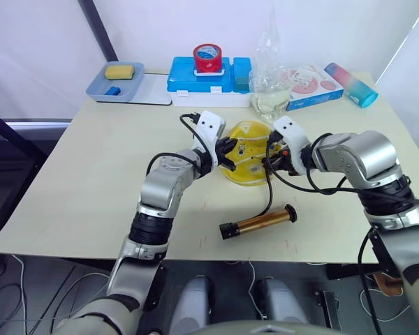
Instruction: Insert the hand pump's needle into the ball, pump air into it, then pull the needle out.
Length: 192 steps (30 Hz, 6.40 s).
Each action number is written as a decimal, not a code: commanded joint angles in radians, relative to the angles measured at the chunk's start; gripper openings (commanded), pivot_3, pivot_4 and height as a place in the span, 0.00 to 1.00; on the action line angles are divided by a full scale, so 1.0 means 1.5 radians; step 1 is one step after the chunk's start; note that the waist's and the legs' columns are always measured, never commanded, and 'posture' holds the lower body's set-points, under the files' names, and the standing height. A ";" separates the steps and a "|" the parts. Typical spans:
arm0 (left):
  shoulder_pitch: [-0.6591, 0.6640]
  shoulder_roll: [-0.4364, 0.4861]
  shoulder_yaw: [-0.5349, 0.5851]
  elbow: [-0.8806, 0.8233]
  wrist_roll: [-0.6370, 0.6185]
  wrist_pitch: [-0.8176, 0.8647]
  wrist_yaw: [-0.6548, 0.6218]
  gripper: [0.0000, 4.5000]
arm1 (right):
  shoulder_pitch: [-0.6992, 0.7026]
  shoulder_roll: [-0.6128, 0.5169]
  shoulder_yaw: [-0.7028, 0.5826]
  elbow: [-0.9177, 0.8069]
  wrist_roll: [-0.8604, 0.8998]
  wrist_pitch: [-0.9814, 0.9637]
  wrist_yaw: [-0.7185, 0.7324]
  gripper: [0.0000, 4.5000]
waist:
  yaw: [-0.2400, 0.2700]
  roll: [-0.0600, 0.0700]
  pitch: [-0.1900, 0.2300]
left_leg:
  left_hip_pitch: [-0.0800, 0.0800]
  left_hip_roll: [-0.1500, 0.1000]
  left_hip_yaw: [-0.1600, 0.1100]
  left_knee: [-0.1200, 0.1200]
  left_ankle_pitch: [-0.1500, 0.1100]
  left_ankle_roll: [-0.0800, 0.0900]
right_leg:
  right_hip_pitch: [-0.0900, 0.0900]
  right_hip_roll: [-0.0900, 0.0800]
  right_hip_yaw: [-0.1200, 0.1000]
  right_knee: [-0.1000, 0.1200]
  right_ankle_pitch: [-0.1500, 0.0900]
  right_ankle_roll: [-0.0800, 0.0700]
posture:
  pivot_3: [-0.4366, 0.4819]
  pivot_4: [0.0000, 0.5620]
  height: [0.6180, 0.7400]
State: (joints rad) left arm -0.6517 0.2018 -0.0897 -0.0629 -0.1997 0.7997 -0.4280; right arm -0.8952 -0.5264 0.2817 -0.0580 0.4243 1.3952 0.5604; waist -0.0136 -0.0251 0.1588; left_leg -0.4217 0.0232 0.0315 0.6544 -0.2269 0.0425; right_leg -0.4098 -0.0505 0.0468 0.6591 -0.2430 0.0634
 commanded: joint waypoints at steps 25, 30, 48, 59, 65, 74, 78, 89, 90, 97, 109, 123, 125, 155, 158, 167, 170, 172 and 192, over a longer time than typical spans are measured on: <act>-0.018 0.002 -0.013 0.010 0.000 -0.032 -0.010 0.00 | 0.001 0.016 -0.022 0.004 -0.020 -0.042 0.001 0.06 | -0.001 0.000 0.000 | 0.000 0.000 0.000 0.000 0.000 0.000 | 0.000 0.000 0.000 0.000 0.000 0.000 | 0.48 0.27 1.00; -0.018 0.002 -0.014 0.013 0.001 -0.033 -0.012 0.00 | 0.004 0.019 -0.026 0.020 -0.024 -0.041 -0.006 0.06 | 0.000 0.000 0.000 | 0.000 0.000 0.000 0.000 0.000 0.000 | 0.000 0.000 0.000 0.000 0.000 0.000 | 0.48 0.27 1.00; -0.017 -0.001 -0.030 0.015 -0.003 -0.030 -0.023 0.00 | -0.017 0.064 -0.043 0.048 -0.028 0.027 -0.041 0.06 | -0.001 0.000 0.000 | 0.000 0.000 0.000 0.000 0.000 0.000 | 0.000 0.000 0.000 0.000 0.000 0.000 | 0.48 0.27 1.00; -0.014 -0.008 -0.054 0.023 0.008 -0.038 -0.034 0.00 | -0.078 0.131 -0.083 0.059 -0.018 0.122 -0.063 0.06 | -0.001 0.000 0.000 | 0.000 0.000 -0.001 0.000 0.000 0.000 | 0.000 0.000 0.000 0.000 0.000 0.000 | 0.48 0.27 1.00; -0.008 -0.015 -0.065 0.020 0.008 -0.037 -0.043 0.00 | -0.096 0.171 -0.115 0.080 -0.022 0.141 -0.081 0.06 | -0.002 0.000 0.000 | 0.000 0.000 -0.001 0.000 0.000 0.000 | 0.000 0.000 -0.001 0.000 0.000 0.000 | 0.48 0.27 1.00; -0.002 -0.013 -0.074 0.016 0.010 -0.036 -0.060 0.00 | -0.112 0.215 -0.162 0.152 -0.042 0.119 -0.114 0.06 | -0.003 0.000 0.000 | 0.000 0.000 -0.001 0.000 0.000 0.000 | 0.000 0.000 -0.001 0.000 0.000 0.000 | 0.48 0.27 1.00; 0.001 -0.015 -0.077 0.017 0.012 -0.037 -0.063 0.00 | -0.114 0.234 -0.179 0.171 -0.045 0.116 -0.123 0.06 | -0.004 0.000 0.000 | 0.000 0.000 -0.001 0.000 0.000 0.000 | 0.000 0.000 -0.001 0.000 0.000 0.000 | 0.48 0.27 1.00; 0.014 -0.024 -0.092 0.008 0.007 -0.028 -0.079 0.00 | -0.133 0.278 -0.221 0.227 -0.063 0.087 -0.147 0.06 | -0.014 0.000 -0.001 | 0.002 0.000 -0.001 0.000 0.000 0.000 | 0.001 0.000 -0.001 0.000 0.000 0.000 | 0.48 0.27 1.00; 0.016 -0.027 -0.091 0.006 0.004 -0.025 -0.079 0.00 | -0.134 0.283 -0.228 0.231 -0.062 0.086 -0.148 0.06 | -0.015 0.000 -0.001 | 0.002 0.000 -0.002 0.000 0.000 0.000 | 0.002 0.000 -0.001 0.000 0.000 0.000 | 0.48 0.27 1.00; 0.018 -0.036 -0.072 0.016 0.009 -0.023 -0.058 0.00 | -0.107 0.263 -0.187 0.203 -0.061 0.051 -0.128 0.06 | -0.018 0.000 -0.001 | 0.002 0.000 -0.002 -0.001 0.000 0.000 | 0.002 0.000 -0.001 0.000 0.000 0.000 | 0.48 0.27 1.00; -0.008 -0.063 -0.012 0.066 0.028 -0.021 -0.007 0.00 | -0.006 0.182 -0.106 0.046 -0.059 0.019 -0.097 0.64 | -0.001 0.000 -0.001 | 0.000 0.000 -0.004 -0.001 0.000 0.000 | 0.001 -0.001 -0.003 -0.001 0.000 0.000 | 0.48 0.27 1.00; -0.012 -0.058 -0.013 0.094 0.037 -0.055 -0.002 0.00 | 0.159 0.075 -0.073 -0.086 -0.085 -0.188 -0.081 0.86 | 0.008 0.000 -0.001 | -0.005 -0.002 -0.008 0.000 0.002 -0.002 | 0.001 -0.003 -0.006 -0.005 0.001 0.002 | 0.48 0.27 1.00; -0.010 -0.058 -0.012 0.092 0.036 -0.055 -0.002 0.00 | 0.175 0.076 -0.090 -0.103 -0.077 -0.192 -0.082 0.86 | 0.009 0.000 -0.001 | -0.005 -0.002 -0.008 0.000 0.002 -0.002 | 0.001 -0.003 -0.006 -0.005 0.001 0.002 | 0.48 0.27 1.00; -0.006 -0.058 -0.022 0.101 0.039 -0.065 -0.006 0.00 | 0.208 0.233 -0.279 -0.135 0.018 -0.087 -0.196 0.86 | 0.016 0.000 -0.001 | -0.005 -0.002 -0.008 0.000 0.002 -0.002 | 0.001 -0.002 -0.007 -0.005 0.001 0.002 | 0.48 0.27 1.00; -0.004 -0.057 -0.023 0.100 0.040 -0.065 -0.006 0.00 | 0.205 0.236 -0.281 -0.133 0.022 -0.090 -0.199 0.86 | 0.016 0.000 -0.001 | -0.005 -0.002 -0.008 0.000 0.002 -0.002 | 0.001 -0.002 -0.007 -0.005 0.001 0.002 | 0.48 0.27 1.00; -0.002 -0.055 -0.026 0.098 0.040 -0.065 -0.008 0.00 | 0.205 0.251 -0.303 -0.131 0.035 -0.089 -0.212 0.73 | 0.016 0.000 -0.001 | -0.005 -0.002 -0.008 0.000 0.002 -0.002 | 0.001 -0.002 -0.007 -0.005 0.001 0.002 | 0.48 0.27 1.00; -0.002 -0.056 -0.028 0.099 0.040 -0.065 -0.007 0.00 | 0.206 0.256 -0.308 -0.130 0.039 -0.089 -0.216 0.45 | 0.016 0.000 -0.001 | -0.005 -0.002 -0.008 0.000 0.002 -0.002 | 0.001 -0.002 -0.007 -0.005 0.001 0.002 | 0.48 0.27 1.00; -0.003 -0.055 -0.029 0.101 0.040 -0.066 -0.008 0.00 | 0.206 0.257 -0.309 -0.128 0.040 -0.090 -0.219 0.29 | 0.016 0.000 -0.001 | -0.005 -0.002 -0.008 0.000 0.002 -0.002 | 0.001 -0.002 -0.007 -0.005 0.001 0.002 | 0.48 0.27 1.00; -0.006 -0.037 -0.063 0.102 0.031 -0.060 -0.068 0.00 | 0.141 0.122 -0.077 -0.140 -0.053 -0.165 -0.149 0.08 | 0.002 0.000 -0.001 | -0.005 -0.002 -0.008 0.000 0.002 -0.003 | 0.001 -0.002 -0.007 -0.005 0.001 0.001 | 0.48 0.27 1.00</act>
State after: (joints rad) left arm -0.6753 0.1560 -0.1112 0.0590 -0.1424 0.6732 -0.4828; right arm -0.6445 -0.3431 0.1423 -0.2184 0.3543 1.1937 0.3119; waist -0.0113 -0.0244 0.1572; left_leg -0.4291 0.0201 0.0195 0.6546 -0.2237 0.0386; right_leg -0.4089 -0.0536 0.0370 0.6519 -0.2418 0.0655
